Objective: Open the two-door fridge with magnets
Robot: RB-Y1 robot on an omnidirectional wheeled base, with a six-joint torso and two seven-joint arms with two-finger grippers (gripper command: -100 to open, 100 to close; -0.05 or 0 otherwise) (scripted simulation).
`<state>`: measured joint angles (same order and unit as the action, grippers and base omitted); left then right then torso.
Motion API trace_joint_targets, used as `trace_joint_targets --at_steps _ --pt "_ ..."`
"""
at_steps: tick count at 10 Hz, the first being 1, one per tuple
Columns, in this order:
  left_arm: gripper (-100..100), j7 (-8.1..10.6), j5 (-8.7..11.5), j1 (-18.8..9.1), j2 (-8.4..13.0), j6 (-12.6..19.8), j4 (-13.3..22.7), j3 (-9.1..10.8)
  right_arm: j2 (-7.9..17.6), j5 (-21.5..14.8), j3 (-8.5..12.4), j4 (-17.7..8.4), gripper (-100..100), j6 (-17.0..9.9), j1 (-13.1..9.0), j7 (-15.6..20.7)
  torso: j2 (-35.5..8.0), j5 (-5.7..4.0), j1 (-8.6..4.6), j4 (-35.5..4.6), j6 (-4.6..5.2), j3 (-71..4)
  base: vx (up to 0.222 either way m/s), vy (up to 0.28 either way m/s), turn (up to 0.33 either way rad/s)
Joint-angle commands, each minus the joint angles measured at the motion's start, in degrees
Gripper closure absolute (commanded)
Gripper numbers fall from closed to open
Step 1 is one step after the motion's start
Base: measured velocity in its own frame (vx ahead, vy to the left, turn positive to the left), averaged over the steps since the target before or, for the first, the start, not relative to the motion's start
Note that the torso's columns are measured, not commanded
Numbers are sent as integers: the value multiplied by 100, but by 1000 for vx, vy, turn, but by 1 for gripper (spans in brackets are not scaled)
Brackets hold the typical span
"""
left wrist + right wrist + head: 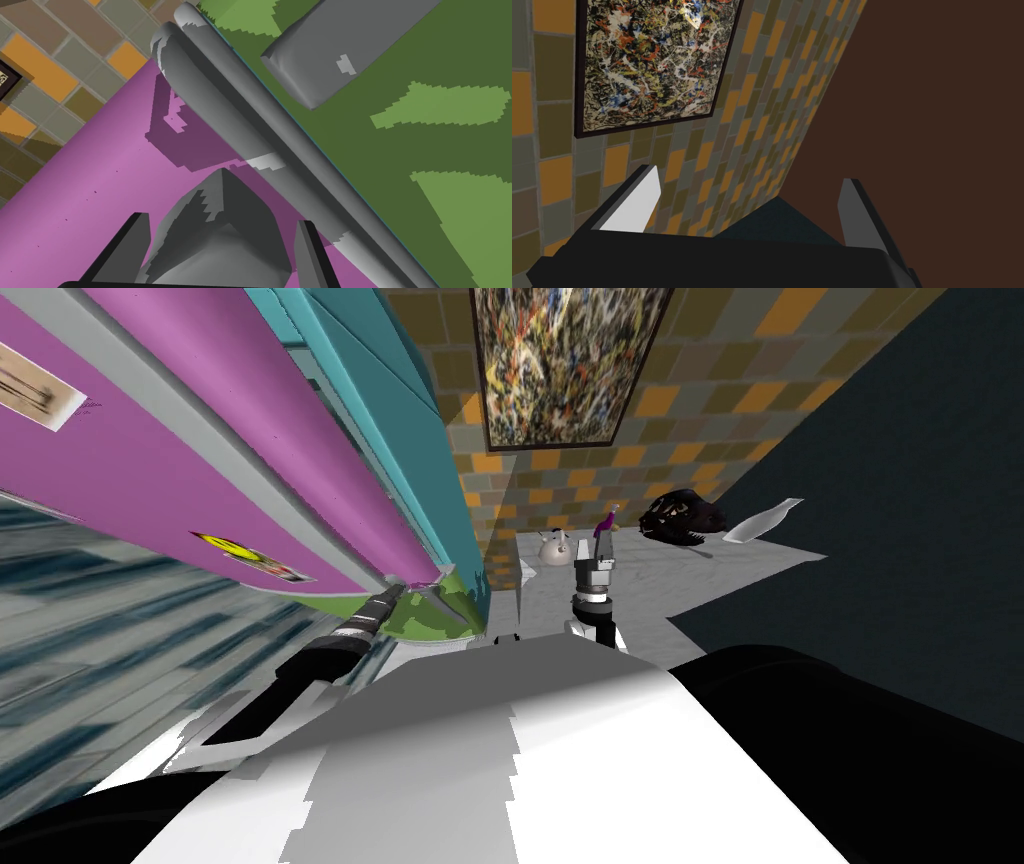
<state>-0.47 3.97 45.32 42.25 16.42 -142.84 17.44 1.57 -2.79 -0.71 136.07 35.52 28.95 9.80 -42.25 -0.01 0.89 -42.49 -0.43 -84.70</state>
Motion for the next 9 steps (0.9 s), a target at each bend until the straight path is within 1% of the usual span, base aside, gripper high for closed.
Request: trace_joint_targets --at_steps 1,2,3,4,5,6,7,8,9 --pt "100 -76 72 97 141 -364 -16 78 0 0 -1 0 0 0 -1 0 17 -4 4 -5 13 -13 -19 58 -14" --pt "100 -203 238 393 397 -598 -96 54 -1 0 -1 0 0 0 -1 0 33 -16 -10 -13 16 -28 -14 106 235" --pt "100 -203 238 393 397 -747 -96 54 0 0 0 0 0 0 1 0 25 -12 8 -8 -1 -23 -40 91 149" --pt "100 -203 238 393 397 -798 -96 54 0 0 -1 0 0 0 0 0 14 -8 11 -13 7 -17 -36 37 13" --pt "100 -330 404 689 654 -1016 -176 30 -1 0 -1 0 0 0 -1 0 15 -13 -5 -19 17 -18 -41 113 209" --pt "100 -330 404 689 654 -1166 -176 30 0 0 0 0 0 0 0 0 8 -3 7 -7 8 -9 -33 123 189" --pt "100 -330 404 689 654 -1232 -176 30 0 0 0 0 0 0 -1 0 15 -6 9 -12 7 -19 -25 56 20" --pt "100 -457 570 986 910 -1465 -256 7 -1 0 -1 -1 0 0 -1 0 32 -12 -9 -13 22 -32 -24 91 279" --pt "100 -457 570 986 910 -1628 -256 7 0 0 0 0 0 0 0 0 30 -6 -12 1 13 -26 -35 111 145"
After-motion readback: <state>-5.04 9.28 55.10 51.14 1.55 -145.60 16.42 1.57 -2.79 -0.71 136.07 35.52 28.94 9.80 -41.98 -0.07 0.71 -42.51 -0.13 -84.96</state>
